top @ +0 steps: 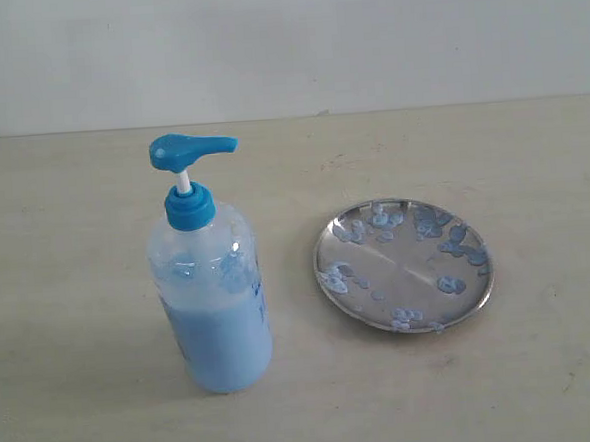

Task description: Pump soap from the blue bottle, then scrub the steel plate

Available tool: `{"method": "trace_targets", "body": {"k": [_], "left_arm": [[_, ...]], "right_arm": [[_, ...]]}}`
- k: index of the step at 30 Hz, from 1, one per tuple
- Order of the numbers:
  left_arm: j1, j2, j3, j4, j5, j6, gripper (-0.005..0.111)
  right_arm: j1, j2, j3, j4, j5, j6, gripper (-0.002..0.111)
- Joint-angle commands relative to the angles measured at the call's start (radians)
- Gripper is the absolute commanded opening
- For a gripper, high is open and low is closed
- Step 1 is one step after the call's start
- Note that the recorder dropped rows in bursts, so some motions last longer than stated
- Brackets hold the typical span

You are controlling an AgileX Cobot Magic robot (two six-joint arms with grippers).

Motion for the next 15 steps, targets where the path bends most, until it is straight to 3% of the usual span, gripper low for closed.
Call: {"method": "trace_targets", "body": {"k": [1, 15], "left_arm": [[-0.005, -0.004, -0.001, -0.138, 0.042, -0.094, 0.004], [-0.005, -0.004, -0.001, -0.154, 0.033, -0.094, 0.004]], "right_arm": [[-0.006, -0.004, -0.003, -0.005, -0.008, -0.002, 0.001], [-0.006, -0.004, -0.003, -0.005, -0.008, -0.002, 0.001]]}}
